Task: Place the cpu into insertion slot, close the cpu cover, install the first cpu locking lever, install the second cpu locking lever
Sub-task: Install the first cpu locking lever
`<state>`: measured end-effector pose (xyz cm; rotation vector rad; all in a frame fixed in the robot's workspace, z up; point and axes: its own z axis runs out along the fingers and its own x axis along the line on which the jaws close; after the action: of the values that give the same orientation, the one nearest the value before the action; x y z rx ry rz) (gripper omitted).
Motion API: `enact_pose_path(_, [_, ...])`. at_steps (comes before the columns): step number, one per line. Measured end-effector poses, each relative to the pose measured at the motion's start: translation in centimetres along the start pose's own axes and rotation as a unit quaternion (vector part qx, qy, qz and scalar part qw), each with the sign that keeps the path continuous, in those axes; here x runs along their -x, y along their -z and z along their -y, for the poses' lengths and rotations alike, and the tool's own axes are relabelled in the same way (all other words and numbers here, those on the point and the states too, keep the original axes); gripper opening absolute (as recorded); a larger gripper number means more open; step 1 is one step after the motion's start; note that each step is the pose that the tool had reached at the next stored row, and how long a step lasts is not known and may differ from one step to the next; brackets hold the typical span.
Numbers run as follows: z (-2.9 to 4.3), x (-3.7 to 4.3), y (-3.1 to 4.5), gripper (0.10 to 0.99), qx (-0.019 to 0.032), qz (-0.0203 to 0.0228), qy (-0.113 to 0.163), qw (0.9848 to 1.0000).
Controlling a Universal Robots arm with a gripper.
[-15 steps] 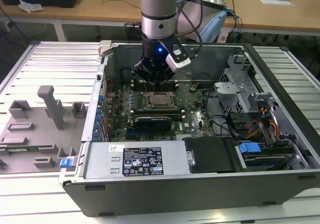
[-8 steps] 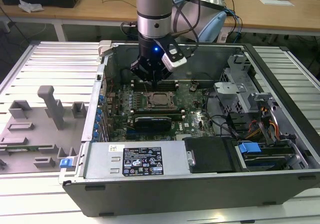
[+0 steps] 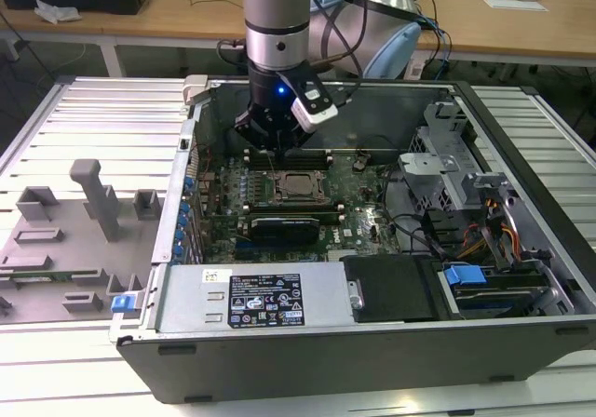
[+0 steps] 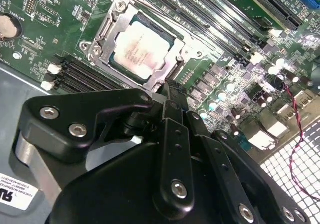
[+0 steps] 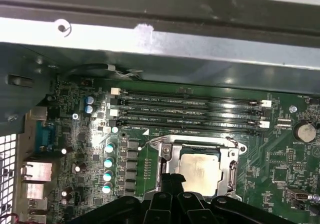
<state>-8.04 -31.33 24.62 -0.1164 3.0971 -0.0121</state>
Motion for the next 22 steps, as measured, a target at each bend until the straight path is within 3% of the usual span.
enact_pose_path(3, [-0.04,0.03,0.51,0.106,0.0001,0.0001,0.0,1.0])
enact_pose_path(6, [-0.07,0.08,1.71,0.106,-0.0006,0.0,0.0,1.0])
enact_pose_path(10, [-0.08,0.05,1.88,0.106,-0.0006,0.0001,0.0,1.0])
enact_pose_path(22, [-0.76,-3.09,1.85,0.106,-0.0007,0.0005,0.0,1.0])
